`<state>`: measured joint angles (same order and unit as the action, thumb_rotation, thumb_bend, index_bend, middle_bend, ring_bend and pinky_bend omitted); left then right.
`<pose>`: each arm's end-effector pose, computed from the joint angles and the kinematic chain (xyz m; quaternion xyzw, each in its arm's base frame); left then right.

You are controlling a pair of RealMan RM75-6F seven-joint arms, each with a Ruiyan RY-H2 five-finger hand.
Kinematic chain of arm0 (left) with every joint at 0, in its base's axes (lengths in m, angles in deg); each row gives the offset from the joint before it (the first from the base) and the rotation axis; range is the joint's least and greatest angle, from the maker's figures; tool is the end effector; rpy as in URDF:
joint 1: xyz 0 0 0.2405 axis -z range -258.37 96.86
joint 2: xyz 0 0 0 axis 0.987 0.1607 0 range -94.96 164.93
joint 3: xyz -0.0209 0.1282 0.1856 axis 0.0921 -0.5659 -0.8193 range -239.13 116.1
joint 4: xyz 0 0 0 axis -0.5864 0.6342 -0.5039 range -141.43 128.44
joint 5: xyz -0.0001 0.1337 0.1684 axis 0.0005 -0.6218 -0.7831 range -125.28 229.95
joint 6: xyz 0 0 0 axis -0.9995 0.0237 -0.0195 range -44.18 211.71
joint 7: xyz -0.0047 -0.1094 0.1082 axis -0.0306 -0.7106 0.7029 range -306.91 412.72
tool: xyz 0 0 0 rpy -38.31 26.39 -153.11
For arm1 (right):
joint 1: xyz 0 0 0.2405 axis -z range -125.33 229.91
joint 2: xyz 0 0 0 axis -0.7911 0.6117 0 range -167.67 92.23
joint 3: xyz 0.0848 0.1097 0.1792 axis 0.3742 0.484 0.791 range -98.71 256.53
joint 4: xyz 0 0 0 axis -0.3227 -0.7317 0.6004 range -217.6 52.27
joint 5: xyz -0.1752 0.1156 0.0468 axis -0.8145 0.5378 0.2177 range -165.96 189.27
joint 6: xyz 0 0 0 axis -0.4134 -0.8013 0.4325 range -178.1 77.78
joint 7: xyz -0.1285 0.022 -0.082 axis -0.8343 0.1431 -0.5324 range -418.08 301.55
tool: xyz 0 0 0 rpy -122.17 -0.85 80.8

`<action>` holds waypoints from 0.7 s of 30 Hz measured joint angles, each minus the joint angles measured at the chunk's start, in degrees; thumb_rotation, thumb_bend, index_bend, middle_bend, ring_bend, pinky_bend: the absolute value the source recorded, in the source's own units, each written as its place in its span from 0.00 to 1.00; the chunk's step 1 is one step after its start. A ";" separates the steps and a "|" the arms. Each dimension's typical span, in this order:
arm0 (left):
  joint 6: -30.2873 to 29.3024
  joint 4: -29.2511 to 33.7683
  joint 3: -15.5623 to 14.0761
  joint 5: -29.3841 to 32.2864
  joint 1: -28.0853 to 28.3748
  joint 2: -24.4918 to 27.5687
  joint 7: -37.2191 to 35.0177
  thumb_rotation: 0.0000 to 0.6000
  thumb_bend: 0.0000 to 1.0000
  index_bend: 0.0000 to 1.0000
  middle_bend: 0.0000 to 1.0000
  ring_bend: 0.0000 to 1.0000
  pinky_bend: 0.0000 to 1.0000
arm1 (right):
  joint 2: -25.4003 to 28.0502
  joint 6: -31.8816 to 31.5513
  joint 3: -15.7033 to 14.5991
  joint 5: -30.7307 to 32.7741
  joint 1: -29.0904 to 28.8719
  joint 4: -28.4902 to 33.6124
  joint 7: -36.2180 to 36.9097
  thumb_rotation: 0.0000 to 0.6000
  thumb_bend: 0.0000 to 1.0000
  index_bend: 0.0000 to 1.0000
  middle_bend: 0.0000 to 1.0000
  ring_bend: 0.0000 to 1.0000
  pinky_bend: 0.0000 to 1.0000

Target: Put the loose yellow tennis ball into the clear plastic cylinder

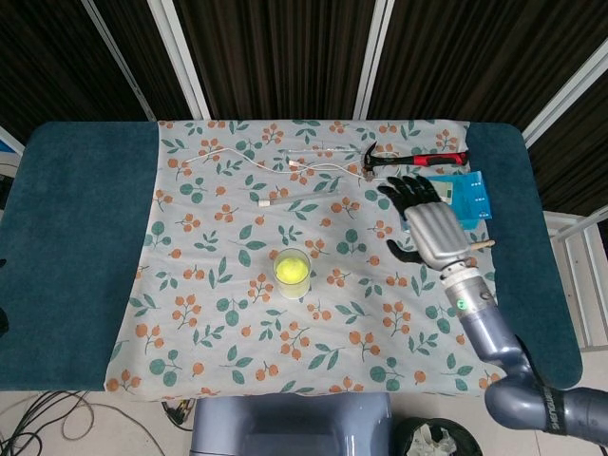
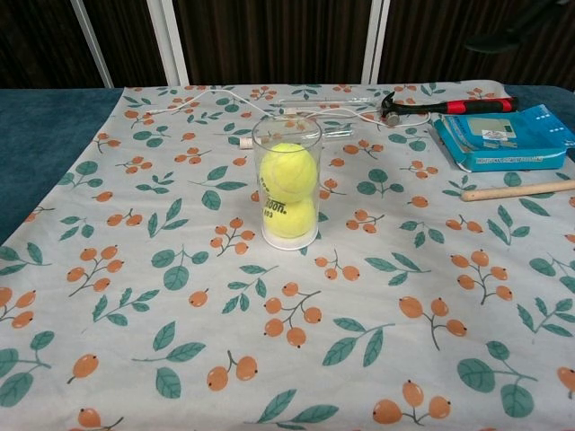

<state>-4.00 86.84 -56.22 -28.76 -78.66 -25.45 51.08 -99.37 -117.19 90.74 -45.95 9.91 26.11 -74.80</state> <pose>-0.3022 0.1830 0.1776 -0.5427 -0.3860 -0.3854 0.6387 -0.1073 -0.3356 0.1163 0.6682 -0.3604 0.4381 0.4814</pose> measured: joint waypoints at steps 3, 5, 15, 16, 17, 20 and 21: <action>0.34 0.11 -0.10 0.04 0.10 0.05 0.17 1.00 0.77 0.18 0.03 0.00 0.05 | 0.76 -7.53 -3.76 -6.52 6.13 -1.09 -0.10 1.00 0.41 0.14 0.09 0.02 0.00; 0.45 0.13 -0.15 0.00 0.14 0.12 0.17 1.00 0.77 0.18 0.03 0.00 0.05 | 0.87 -13.35 -6.42 -10.42 11.08 -2.25 0.33 1.00 0.41 0.14 0.09 0.02 0.00; 1.03 -0.58 -0.28 0.26 0.51 -0.42 2.56 1.00 0.77 0.17 0.03 0.00 0.05 | -4.08 -30.26 -15.62 -22.75 29.61 -14.31 4.85 1.00 0.41 0.12 0.08 0.02 0.00; 1.10 -0.74 -0.28 0.29 0.57 -0.55 2.85 1.00 0.77 0.17 0.03 0.00 0.05 | -4.70 -30.48 -15.86 -23.28 30.26 -15.26 5.01 1.00 0.41 0.11 0.07 0.02 0.00; 1.20 -0.90 -0.29 0.33 0.65 -0.69 3.18 1.00 0.77 0.18 0.03 0.00 0.05 | -5.42 -30.56 -16.11 -23.81 31.07 -16.30 5.28 1.00 0.41 0.11 0.07 0.02 0.00; 1.69 -1.49 -0.39 0.28 1.02 -1.32 4.26 1.00 0.77 0.18 0.03 0.00 0.04 | -6.10 -29.72 -16.19 -24.23 31.98 -17.25 5.70 1.00 0.41 0.10 0.07 0.02 0.00; 1.81 -1.68 -0.47 -0.04 1.18 -1.52 4.29 1.00 0.77 0.18 0.03 0.00 0.04 | -6.09 -29.29 -16.06 -24.30 32.01 -17.33 5.71 1.00 0.41 0.10 0.07 0.02 0.00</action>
<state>-2.19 85.16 -56.69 -28.80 -77.48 -26.97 55.37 -105.46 -146.47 74.67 -70.24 41.92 8.78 -69.09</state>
